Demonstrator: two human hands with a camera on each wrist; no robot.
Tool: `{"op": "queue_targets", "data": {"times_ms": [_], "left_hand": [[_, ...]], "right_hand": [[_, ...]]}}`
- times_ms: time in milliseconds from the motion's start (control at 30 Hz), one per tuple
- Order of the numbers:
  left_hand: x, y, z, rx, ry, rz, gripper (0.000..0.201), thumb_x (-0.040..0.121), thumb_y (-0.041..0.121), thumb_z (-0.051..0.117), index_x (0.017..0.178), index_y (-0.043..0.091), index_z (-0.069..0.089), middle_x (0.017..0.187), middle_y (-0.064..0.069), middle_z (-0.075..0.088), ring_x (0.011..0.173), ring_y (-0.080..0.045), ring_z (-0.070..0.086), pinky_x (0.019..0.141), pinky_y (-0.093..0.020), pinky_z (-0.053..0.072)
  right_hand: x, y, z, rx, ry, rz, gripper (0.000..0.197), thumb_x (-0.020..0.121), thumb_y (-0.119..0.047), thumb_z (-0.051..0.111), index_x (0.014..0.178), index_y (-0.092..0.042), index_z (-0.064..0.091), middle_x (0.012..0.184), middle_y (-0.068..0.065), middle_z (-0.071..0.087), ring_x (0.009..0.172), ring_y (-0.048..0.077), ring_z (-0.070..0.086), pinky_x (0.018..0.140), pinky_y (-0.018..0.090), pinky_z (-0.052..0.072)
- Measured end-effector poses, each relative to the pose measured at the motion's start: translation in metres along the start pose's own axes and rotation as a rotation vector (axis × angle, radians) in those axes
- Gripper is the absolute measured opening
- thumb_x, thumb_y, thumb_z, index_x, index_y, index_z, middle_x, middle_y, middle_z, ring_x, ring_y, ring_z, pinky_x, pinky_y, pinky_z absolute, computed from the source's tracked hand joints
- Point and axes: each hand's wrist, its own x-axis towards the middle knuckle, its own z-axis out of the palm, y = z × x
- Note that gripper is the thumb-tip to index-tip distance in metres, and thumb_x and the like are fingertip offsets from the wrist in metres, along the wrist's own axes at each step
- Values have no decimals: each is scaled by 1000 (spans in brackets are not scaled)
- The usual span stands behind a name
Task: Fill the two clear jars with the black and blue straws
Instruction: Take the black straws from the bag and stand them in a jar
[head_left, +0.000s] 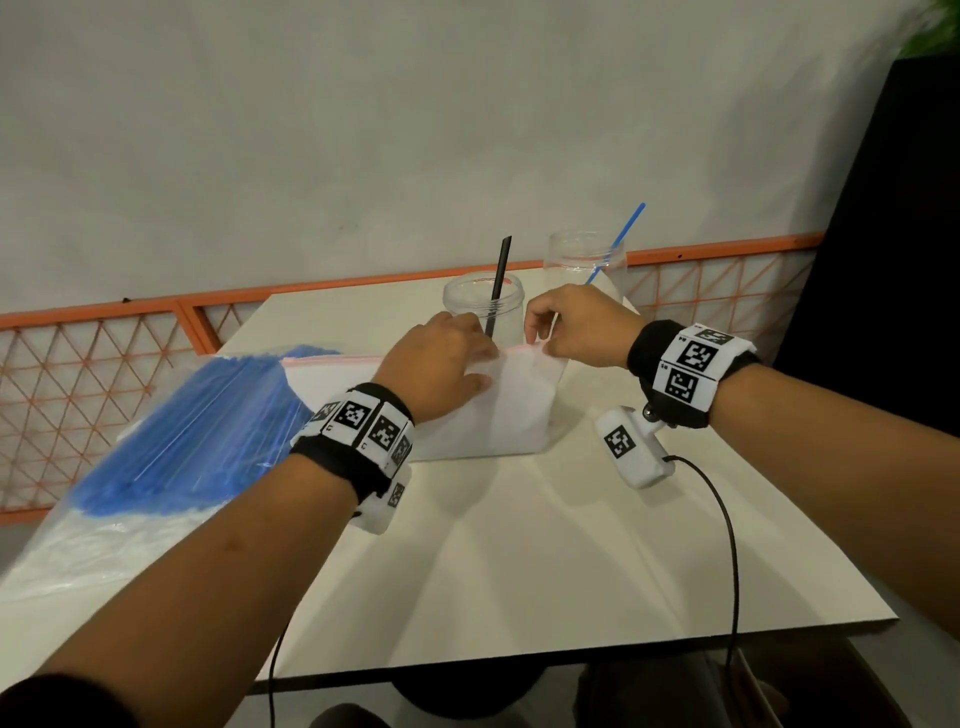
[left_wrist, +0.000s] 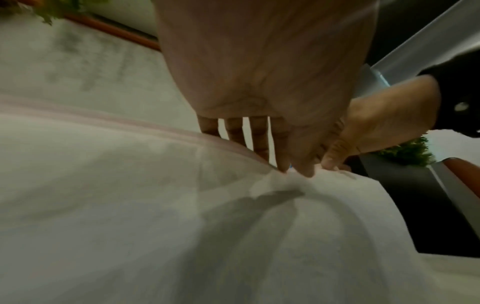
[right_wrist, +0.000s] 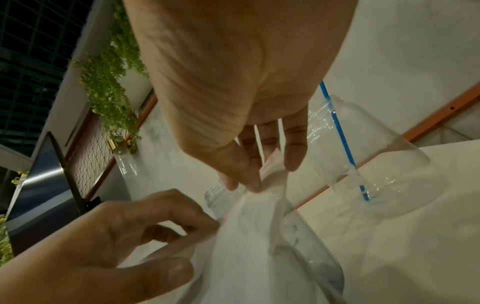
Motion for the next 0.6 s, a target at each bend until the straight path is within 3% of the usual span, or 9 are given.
{"op": "queue_targets", "data": {"times_ms": [133, 233, 333, 467, 600], "left_hand": [[9, 4, 1, 23, 43, -17, 30, 81, 25, 75, 111, 21, 69, 106, 1, 60, 101, -22, 55, 80, -35, 46], [11, 6, 2, 44, 63, -41, 26, 81, 26, 75, 106, 23, 69, 100, 4, 62, 95, -20, 58, 72, -28, 40], [8, 9, 3, 29, 61, -80, 31, 80, 30, 76, 109, 24, 68, 101, 4, 64, 93, -19, 60, 71, -28, 40], [4, 7, 3, -31, 123, -126, 24, 81, 17, 75, 103, 21, 69, 94, -1, 69, 87, -25, 62, 70, -28, 41], [-1, 4, -1, -136, 237, -142, 7, 82, 16, 74, 87, 18, 71, 78, -2, 70, 76, -25, 63, 70, -34, 51]], "right_hand": [[-6, -2, -2, -2, -30, -24, 29, 74, 4, 60, 84, -22, 68, 83, 0, 62, 78, 20, 58, 71, 33, 50], [-6, -5, -2, -28, -50, -35, 29, 76, 3, 59, 84, -22, 69, 78, -3, 57, 75, 17, 54, 70, 30, 48], [-5, -6, -2, 19, -46, -14, 35, 76, 7, 54, 87, -22, 69, 75, -4, 54, 71, 15, 51, 66, 28, 46], [-3, -8, 1, 73, -56, -16, 28, 82, 0, 57, 92, -25, 66, 80, -3, 56, 71, 11, 49, 63, 20, 41], [3, -12, 2, 139, -83, -27, 19, 90, -11, 56, 87, -25, 68, 83, -1, 62, 74, 11, 52, 69, 25, 43]]}}
